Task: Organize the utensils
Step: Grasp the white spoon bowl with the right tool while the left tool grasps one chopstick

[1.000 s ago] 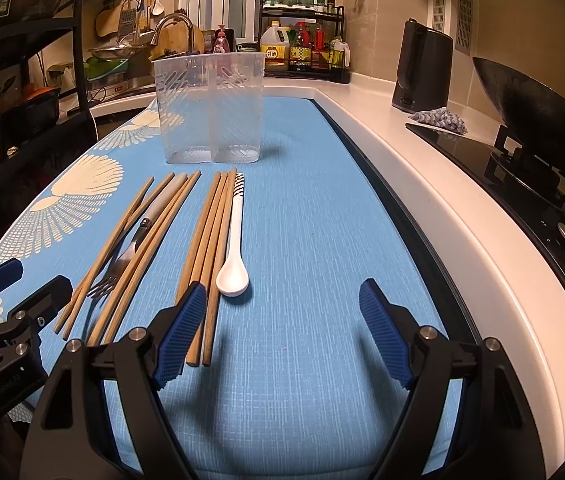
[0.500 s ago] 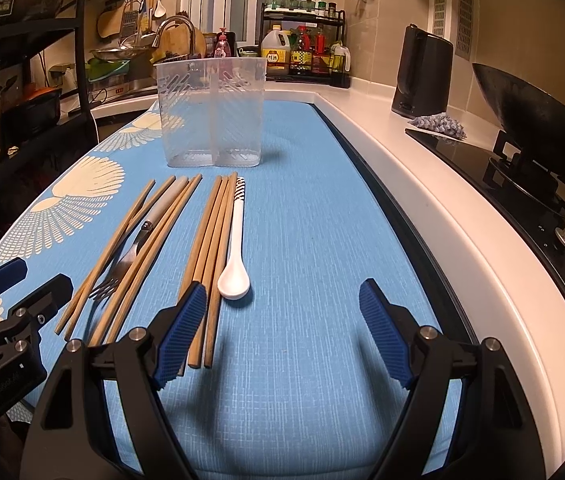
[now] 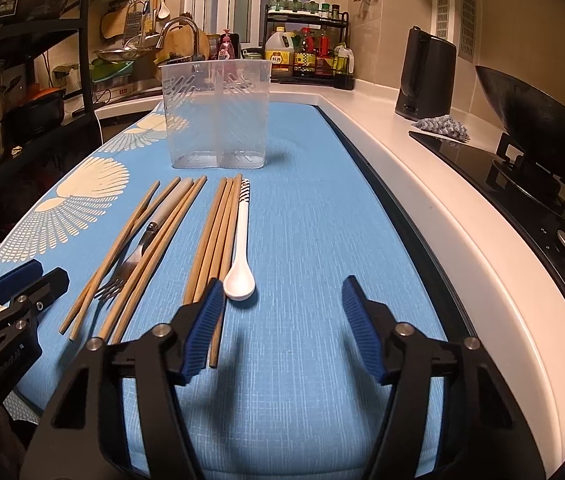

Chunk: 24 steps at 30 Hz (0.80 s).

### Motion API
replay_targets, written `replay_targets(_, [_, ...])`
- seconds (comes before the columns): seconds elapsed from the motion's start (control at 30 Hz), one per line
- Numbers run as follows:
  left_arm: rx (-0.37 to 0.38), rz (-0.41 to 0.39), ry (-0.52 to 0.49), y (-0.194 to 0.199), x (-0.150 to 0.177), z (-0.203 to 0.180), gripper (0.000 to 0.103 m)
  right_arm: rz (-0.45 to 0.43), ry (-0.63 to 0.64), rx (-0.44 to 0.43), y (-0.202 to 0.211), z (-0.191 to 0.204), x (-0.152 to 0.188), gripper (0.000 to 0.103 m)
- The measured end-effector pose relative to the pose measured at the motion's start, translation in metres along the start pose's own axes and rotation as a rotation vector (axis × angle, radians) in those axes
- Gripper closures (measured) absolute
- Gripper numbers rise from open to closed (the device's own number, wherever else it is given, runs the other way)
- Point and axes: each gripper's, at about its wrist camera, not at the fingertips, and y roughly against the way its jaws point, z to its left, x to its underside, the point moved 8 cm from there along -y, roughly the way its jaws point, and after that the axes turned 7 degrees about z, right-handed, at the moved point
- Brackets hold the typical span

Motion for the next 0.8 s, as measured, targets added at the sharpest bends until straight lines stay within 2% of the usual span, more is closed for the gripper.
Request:
replay_targets(0.03, [-0.002, 0.005, -0.001, -0.001, 0.001, 0.000, 0.080, -0.002, -0.005, 0.003, 0.000, -0.001, 0.000, 0.051])
replay_targets(0.17, [0.009, 0.014, -0.011, -0.002, 0.003, 0.000, 0.090, -0.033, -0.062, 0.000, 0.005, -0.011, -0.005, 0.060])
replay_targets(0.27, [0.042, 0.014, -0.011, -0.002, 0.003, -0.004, 0.091, -0.017, -0.103, -0.057, 0.005, -0.015, -0.007, 0.064])
replay_targets(0.5, [0.097, 0.015, -0.015, 0.000, 0.002, -0.017, 0.091, 0.130, -0.184, -0.157, -0.016, -0.024, -0.011, 0.069])
replay_targets(0.63, [0.105, 0.021, -0.012, -0.001, 0.002, -0.021, 0.090, 0.207, -0.246, -0.240, -0.037, -0.015, -0.013, 0.067])
replay_targets(0.7, [0.100, 0.035, -0.014, -0.003, 0.004, -0.023, 0.090, 0.244, -0.283, -0.263, -0.048, -0.011, -0.009, 0.066])
replay_targets(0.77, [0.093, 0.051, -0.011, -0.007, 0.006, -0.024, 0.085, 0.282, -0.319, -0.271, -0.058, -0.008, -0.003, 0.066])
replay_targets(0.8, [0.085, 0.059, -0.013, -0.010, 0.007, -0.025, 0.084, 0.273, -0.333, -0.271, -0.059, -0.008, -0.003, 0.067])
